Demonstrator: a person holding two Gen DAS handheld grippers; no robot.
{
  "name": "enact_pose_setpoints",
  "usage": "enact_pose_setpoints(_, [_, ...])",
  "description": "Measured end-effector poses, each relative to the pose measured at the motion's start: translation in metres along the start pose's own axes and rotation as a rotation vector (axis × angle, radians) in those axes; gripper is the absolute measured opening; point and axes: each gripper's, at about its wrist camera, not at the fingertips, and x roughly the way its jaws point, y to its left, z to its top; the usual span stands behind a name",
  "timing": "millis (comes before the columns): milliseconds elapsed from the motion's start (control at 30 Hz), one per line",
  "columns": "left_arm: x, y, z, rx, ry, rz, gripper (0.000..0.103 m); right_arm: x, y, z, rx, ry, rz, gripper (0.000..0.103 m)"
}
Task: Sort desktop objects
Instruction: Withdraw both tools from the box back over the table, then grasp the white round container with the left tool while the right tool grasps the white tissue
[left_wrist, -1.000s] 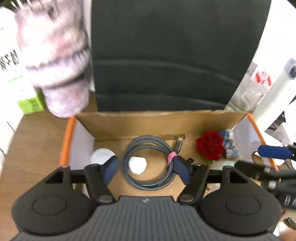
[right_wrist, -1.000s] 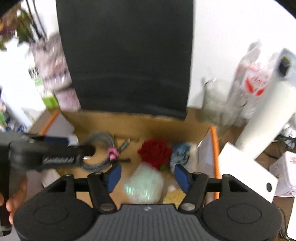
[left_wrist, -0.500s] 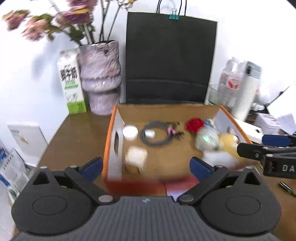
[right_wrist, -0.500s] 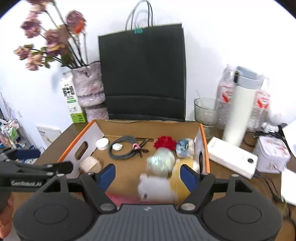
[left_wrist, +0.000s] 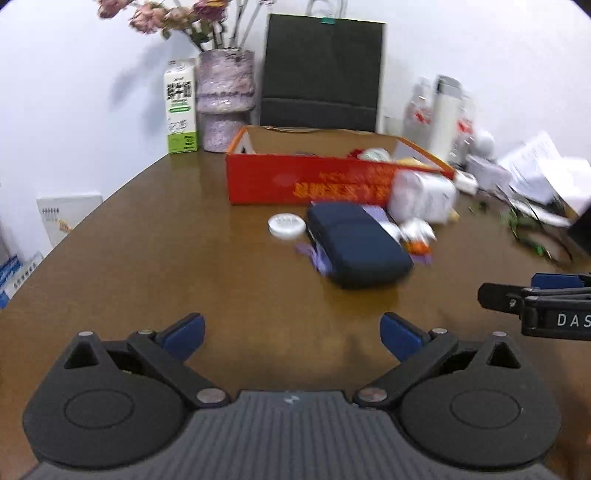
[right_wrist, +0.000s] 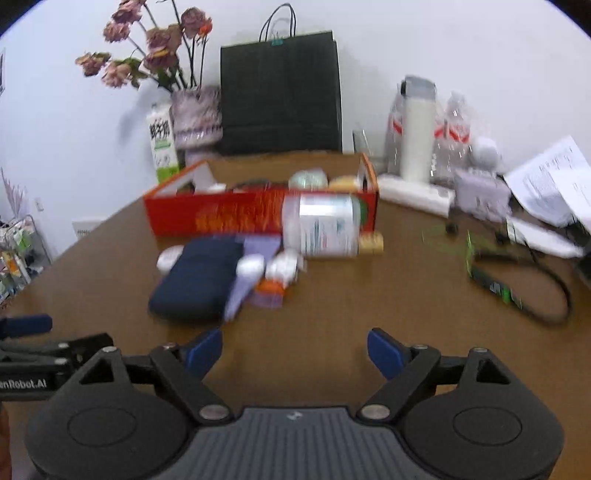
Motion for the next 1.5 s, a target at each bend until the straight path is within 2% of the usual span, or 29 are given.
enact_pose_setpoints(100, [-0.010, -0.003, -0.012, 0.052, -0.034, 0.010, 0.103, -0.008, 0.007, -0.018, -0.017, -0.005, 0.007, 0.093])
enact_pose_setpoints(267, [-0.012, -0.001, -0.023, 0.049, -0.039, 0.040, 0.103, -0.012, 0.017, -0.033, -0.020, -0.003, 0.021, 0.093])
enact_pose_setpoints(333, [-0.010, 0.001, -0.027, 0.038, -0.029, 0.064, 0.103, -0.011, 0.021, -0.038, -0.028, -0.003, 0.015, 0.093])
enact_pose_setpoints(400, [-0.007, 0.001, -0.028, 0.035, -0.002, 0.055, 0.103, -0.013, 0.023, -0.038, -0.031, -0.012, 0.003, 0.093])
enact_pose_setpoints(533, [-0.007, -0.001, -0.029, 0.066, -0.007, 0.050, 0.103, -0.012, 0.025, -0.040, -0.006, -0.018, 0.021, 0.093])
enact_pose_setpoints(667, [-0.003, -0.006, -0.031, 0.076, 0.021, 0.068, 0.103, -0.013, 0.023, -0.041, 0.015, -0.022, 0.020, 0.093])
enact_pose_setpoints(1133, [0.002, -0.001, -0.030, 0.020, 0.065, 0.035, 0.103, -0.008, 0.020, -0.042, 0.020, 0.010, 0.014, 0.093])
enact_pose_setpoints(1267, [0.001, 0.002, -0.029, 0.000, 0.058, 0.020, 0.103, -0.008, 0.018, -0.042, 0.029, 0.006, 0.007, 0.093])
enact_pose_setpoints(1367, [-0.002, 0.006, -0.024, -0.014, 0.016, 0.001, 0.103, -0.008, 0.011, -0.038, 0.044, 0.009, 0.053, 0.093])
enact_pose_setpoints(1433, [-0.001, 0.008, -0.012, -0.001, -0.012, -0.017, 0.103, -0.003, 0.005, -0.028, 0.047, 0.027, 0.095, 0.089])
enact_pose_setpoints(1500, [0.008, 0.009, 0.006, 0.013, -0.032, -0.045, 0.103, 0.003, -0.001, -0.012, 0.033, 0.018, 0.095, 0.082])
